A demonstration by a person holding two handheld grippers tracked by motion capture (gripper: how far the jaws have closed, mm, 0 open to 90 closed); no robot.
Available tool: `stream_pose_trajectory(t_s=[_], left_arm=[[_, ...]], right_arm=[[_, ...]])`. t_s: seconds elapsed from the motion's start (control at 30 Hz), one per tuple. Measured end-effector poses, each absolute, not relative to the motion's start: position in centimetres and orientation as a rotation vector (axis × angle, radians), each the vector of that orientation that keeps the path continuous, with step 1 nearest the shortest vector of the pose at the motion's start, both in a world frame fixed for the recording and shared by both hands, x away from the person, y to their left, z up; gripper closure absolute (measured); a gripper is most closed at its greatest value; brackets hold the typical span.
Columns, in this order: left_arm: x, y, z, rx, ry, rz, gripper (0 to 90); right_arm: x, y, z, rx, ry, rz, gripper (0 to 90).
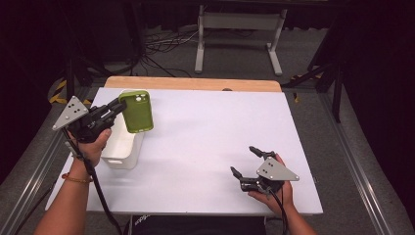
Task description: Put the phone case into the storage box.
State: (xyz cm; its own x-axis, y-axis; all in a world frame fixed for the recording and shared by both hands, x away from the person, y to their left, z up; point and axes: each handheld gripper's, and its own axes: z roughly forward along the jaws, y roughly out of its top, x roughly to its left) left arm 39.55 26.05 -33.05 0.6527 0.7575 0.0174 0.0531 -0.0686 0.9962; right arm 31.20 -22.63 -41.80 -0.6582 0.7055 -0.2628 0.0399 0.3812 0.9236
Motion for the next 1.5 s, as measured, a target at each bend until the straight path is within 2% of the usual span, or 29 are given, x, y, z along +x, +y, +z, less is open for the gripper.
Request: stream_pose_trajectory(t_s=[0.73, 1.5], left_arm=[[45.0, 30.7, -33.6, 1.568, 0.744, 0.669, 79.7], [52.9, 30.3, -38.7, 1.689, 0.726, 0.672, 79.6]], right_arm=[[31.8, -23.0, -41.7, 0.68, 1.991, 1.257, 15.0], [32.2, -22.5, -42.4, 0.713, 2.081, 1.15, 15.3]])
